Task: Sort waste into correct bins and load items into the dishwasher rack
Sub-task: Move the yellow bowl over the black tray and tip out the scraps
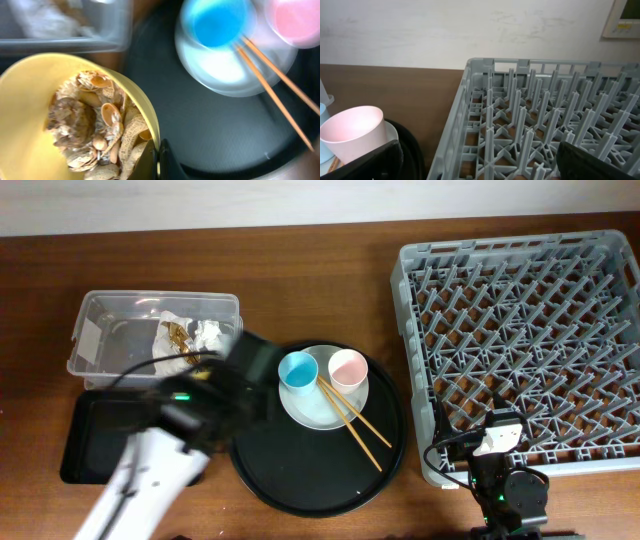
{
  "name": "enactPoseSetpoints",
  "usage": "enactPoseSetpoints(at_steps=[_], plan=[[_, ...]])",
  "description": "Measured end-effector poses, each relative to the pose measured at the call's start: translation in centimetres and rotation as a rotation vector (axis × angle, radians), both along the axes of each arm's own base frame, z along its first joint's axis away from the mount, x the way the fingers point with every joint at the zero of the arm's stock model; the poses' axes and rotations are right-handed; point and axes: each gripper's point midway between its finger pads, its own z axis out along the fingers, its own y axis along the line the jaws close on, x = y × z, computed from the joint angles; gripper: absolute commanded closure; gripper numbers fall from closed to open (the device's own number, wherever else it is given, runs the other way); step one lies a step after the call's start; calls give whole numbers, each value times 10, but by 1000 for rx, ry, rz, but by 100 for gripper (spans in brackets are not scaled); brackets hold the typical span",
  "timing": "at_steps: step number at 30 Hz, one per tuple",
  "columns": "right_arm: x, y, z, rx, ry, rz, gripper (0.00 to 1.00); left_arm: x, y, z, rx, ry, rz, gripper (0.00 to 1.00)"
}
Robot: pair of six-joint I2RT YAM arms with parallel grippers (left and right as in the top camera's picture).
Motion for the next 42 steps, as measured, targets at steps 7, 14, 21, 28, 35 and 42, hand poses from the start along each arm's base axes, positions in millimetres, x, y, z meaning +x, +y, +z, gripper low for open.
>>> enactPoseSetpoints(at_steps=[7,14,21,28,35,42], plan=[[0,0,0,0,1,0,2,25,96,11,-151,-73,312,100],[0,0,0,0,1,0,1,26,159,-26,-404,-124,498,100],[0,0,0,0,1,0,1,13,204,-51,-741,-309,623,100],[0,0,0,-1,1,0,1,-1,222,-53,-957,-518,638,100],[0,0,0,0,1,0,2,4,229,-29,-1071,-659,515,100],[0,0,0,0,1,0,1,10,231,-37,-1224,-659,477,100]])
